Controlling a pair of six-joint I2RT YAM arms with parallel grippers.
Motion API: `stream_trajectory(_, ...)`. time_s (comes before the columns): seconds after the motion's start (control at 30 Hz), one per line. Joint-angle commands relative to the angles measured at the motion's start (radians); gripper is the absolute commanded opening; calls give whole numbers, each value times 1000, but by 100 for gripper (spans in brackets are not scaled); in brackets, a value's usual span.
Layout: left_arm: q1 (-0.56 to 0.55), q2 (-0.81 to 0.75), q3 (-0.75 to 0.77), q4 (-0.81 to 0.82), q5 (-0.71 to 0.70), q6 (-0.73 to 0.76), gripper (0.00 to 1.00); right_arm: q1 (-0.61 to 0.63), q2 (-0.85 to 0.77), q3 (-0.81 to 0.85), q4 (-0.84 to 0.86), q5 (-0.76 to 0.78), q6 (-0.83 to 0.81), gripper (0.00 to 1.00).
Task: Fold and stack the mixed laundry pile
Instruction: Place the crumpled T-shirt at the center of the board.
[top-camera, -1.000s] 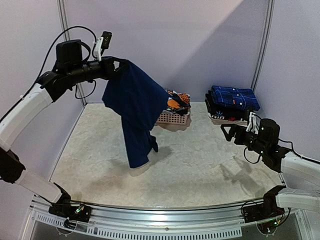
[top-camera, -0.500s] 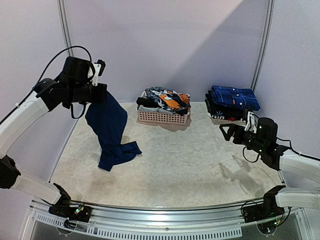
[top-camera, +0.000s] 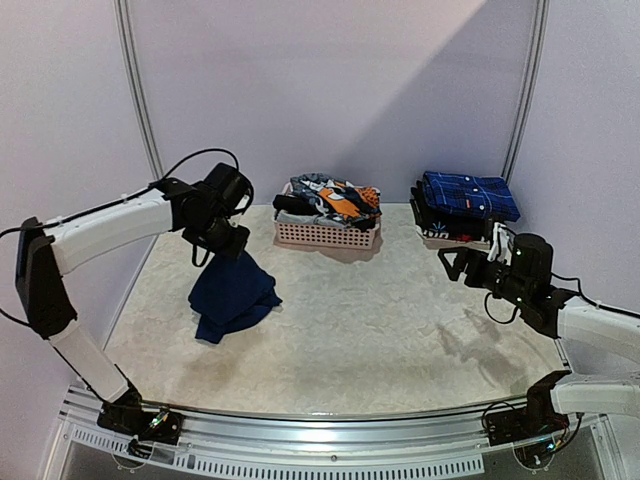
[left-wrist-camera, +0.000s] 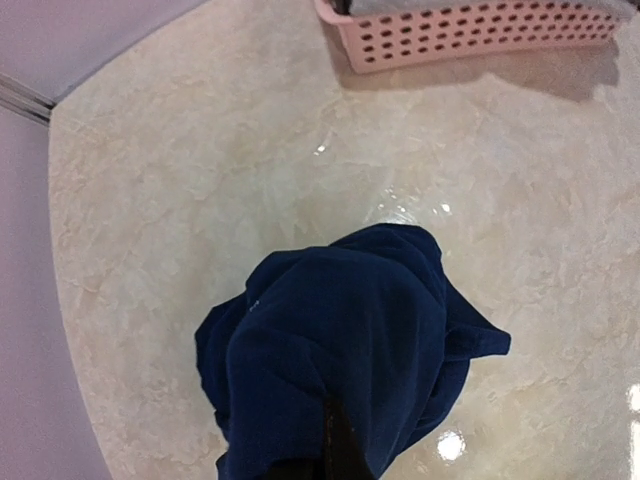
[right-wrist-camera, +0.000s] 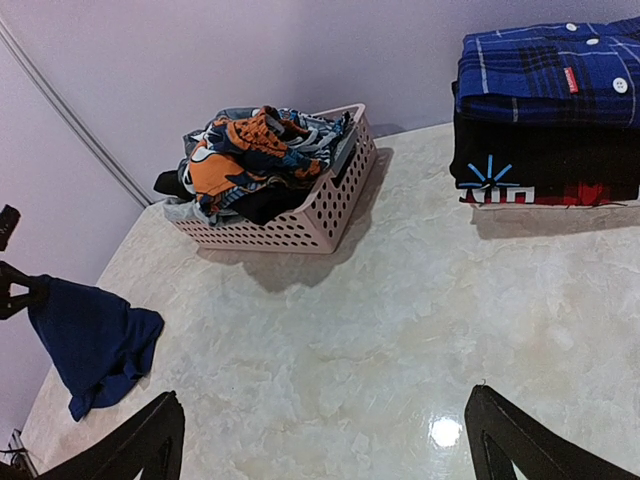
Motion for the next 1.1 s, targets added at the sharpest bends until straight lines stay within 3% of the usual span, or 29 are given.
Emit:
stream_trajectory(0.0,-53,103,11,63,115,-27,0,6,16,28,-23,16,-19,99)
stream_trajectory(0.23,-154,293,134,137,264,-29,0,6,25,34,-33,23,-22,99)
stream_trajectory(0.5,-186,332,156,238,432,-1,2,6,33,36,-34,28,-26,99)
stream_trajectory(0.7,-184,270,71,335,453,19,27,5,50,40,-34,27,-28,99)
stream_trajectory(0.9,-184,104,-63,425,386,48,60,5,67,47,-31,14,-31,99)
stream_trajectory(1.07,-184,-10,-165,446,255,51,74,5,75,47,-17,-11,-30,99)
